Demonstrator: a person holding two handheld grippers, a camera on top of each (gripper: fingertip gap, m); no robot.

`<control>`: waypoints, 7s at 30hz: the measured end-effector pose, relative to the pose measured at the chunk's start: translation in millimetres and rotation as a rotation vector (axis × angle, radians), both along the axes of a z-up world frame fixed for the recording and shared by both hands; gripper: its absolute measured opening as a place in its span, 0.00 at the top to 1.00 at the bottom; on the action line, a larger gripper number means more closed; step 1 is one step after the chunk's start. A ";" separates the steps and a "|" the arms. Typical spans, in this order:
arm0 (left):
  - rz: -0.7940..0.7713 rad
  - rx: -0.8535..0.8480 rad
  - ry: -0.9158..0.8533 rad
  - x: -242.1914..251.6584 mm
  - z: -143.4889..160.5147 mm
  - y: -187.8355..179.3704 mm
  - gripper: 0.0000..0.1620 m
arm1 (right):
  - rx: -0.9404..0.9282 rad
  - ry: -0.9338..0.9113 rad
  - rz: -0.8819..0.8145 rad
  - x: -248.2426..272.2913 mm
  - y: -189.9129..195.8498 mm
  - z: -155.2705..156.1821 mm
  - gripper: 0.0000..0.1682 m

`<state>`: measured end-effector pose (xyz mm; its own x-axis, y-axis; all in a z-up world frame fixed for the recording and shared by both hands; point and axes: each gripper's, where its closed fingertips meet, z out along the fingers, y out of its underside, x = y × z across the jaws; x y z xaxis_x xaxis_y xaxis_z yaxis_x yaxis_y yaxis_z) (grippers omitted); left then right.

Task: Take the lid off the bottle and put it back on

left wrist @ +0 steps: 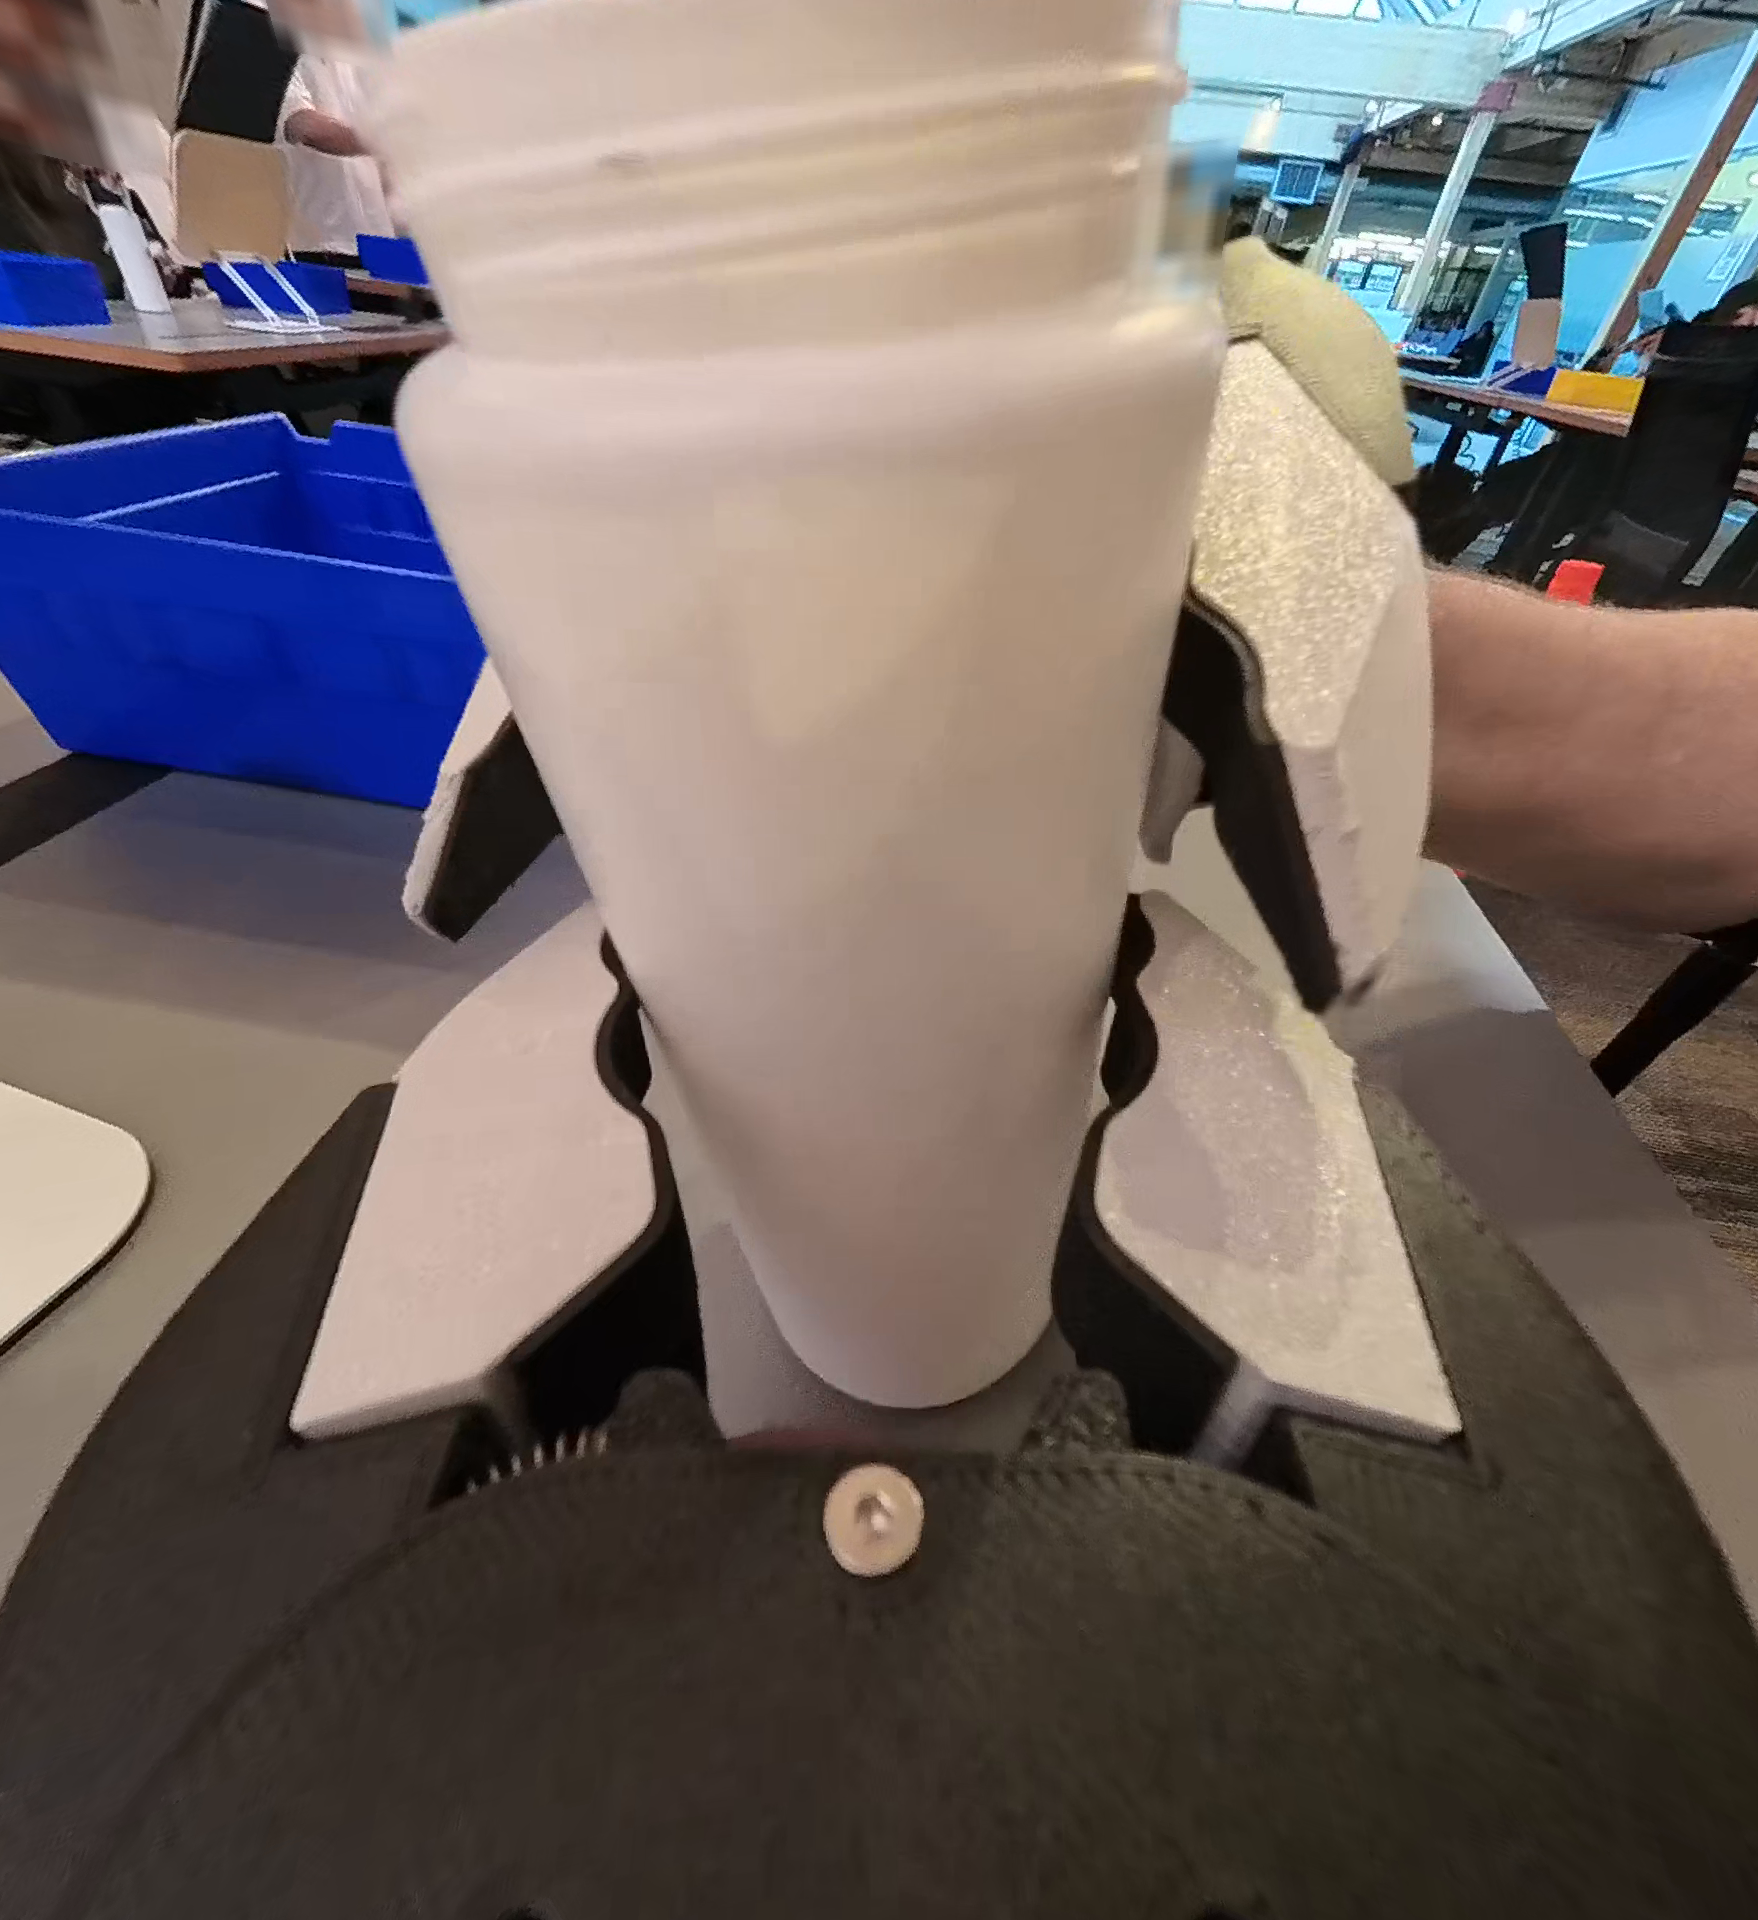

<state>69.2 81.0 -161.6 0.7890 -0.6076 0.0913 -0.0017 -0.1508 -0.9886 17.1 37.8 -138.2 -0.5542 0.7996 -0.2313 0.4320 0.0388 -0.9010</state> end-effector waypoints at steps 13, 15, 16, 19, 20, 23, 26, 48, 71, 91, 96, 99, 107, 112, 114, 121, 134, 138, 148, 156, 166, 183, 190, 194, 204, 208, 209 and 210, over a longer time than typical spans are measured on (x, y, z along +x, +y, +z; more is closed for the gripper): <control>0.067 0.015 -0.029 -17.3 -2.3 6.1 0.56 | 0.032 0.068 -0.419 39.4 139.0 107.9 0.38; 0.076 0.008 -0.017 -17.3 -5.4 7.9 0.58 | 0.100 0.008 -0.538 51.9 182.3 123.9 0.38; 0.082 0.009 -0.012 -17.6 -5.8 8.5 0.59 | 0.117 -0.019 -0.589 56.8 202.2 130.1 0.38; 0.085 0.002 -0.009 -17.6 -7.9 9.8 0.58 | 0.131 -0.099 -0.732 65.0 260.2 134.9 0.38; 0.085 0.001 -0.009 -17.5 -8.0 9.9 0.58 | 0.134 -0.129 -0.769 65.6 276.4 131.4 0.38; 0.084 -0.003 -0.015 -17.9 -8.1 10.1 0.59 | 0.123 -0.268 -0.831 63.3 312.5 104.1 0.38; 0.082 -0.006 -0.025 -18.7 -8.0 10.3 0.59 | 0.091 -0.407 -0.864 58.8 340.5 62.2 0.38; 0.043 -0.041 -0.062 -17.3 -9.6 10.5 0.59 | -0.080 -0.633 -0.944 56.5 381.1 -55.0 0.38; 0.068 -0.051 -0.028 -17.3 -13.1 13.7 0.62 | 0.004 0.109 -1.009 162.4 258.0 -53.9 0.51; 0.069 -0.062 -0.009 -16.1 -15.6 15.0 0.61 | 0.242 -0.032 -1.011 149.8 253.7 -77.2 0.47; 0.069 -0.063 -0.010 -15.9 -15.7 14.8 0.60 | 0.267 -0.038 -1.015 149.3 254.3 -78.3 0.47; 0.070 -0.062 -0.009 -15.7 -15.7 14.6 0.60 | 0.271 -0.039 -1.019 149.3 255.1 -78.4 0.47; 0.165 -0.035 0.058 -29.5 -14.8 12.8 0.51 | 0.315 0.043 -1.070 155.5 261.7 -64.6 0.44; 0.438 0.079 0.067 -97.9 23.7 -8.0 0.46 | 0.229 0.196 -1.264 193.2 292.3 -39.9 0.39; 0.606 0.124 0.089 -145.3 38.6 -29.6 0.44 | 0.094 0.242 -1.312 207.7 304.7 -35.7 0.38; 1.330 0.175 0.141 -348.7 65.8 -182.5 0.49 | -0.099 0.262 -1.345 230.2 346.1 -36.3 0.45; 1.430 -0.255 -0.097 -483.5 -34.5 -254.2 0.53 | -0.149 0.134 -1.245 205.1 380.6 -52.4 0.73; 1.403 -0.200 -0.191 -491.0 -36.0 -245.8 0.70 | -0.129 0.080 -1.171 192.7 375.8 -58.5 0.90; 1.291 -0.178 -0.278 -492.8 -33.7 -247.2 0.94 | -0.056 0.055 -1.160 191.8 378.2 -61.6 0.93; 0.977 -0.249 -0.219 -454.9 -35.5 -256.3 0.96 | -0.049 0.047 -1.105 200.0 363.3 -62.3 0.96; 0.640 -0.298 -0.155 -406.2 -36.9 -291.8 0.96 | -0.048 0.036 -0.908 214.0 314.0 -62.8 0.97; 0.137 -0.334 -0.124 -245.4 -37.3 -294.2 0.96 | -0.024 0.029 -0.629 198.0 248.6 -63.4 0.97; -0.050 -0.333 -0.086 -176.5 -36.9 -262.0 0.96 | -0.035 0.024 -0.526 167.5 223.6 -63.4 0.97; -0.118 -0.328 -0.132 -155.6 -36.1 -247.4 0.95 | -0.031 0.024 -0.449 140.4 209.0 -63.7 0.97; -0.184 -0.332 -0.104 -137.3 -36.9 -232.1 0.95 | -0.030 0.002 -0.300 127.5 205.1 -66.0 0.97; -0.197 -0.332 -0.106 -132.0 -36.8 -229.4 0.95 | -0.020 0.005 -0.238 127.7 196.6 -66.1 0.97; -0.212 -0.334 -0.108 -129.5 -37.0 -229.9 0.95 | -0.027 0.002 -0.231 126.9 196.0 -66.0 0.97; -0.220 -0.335 -0.112 -127.8 -36.9 -229.4 0.95 | -0.035 0.000 -0.227 125.5 195.8 -66.0 0.97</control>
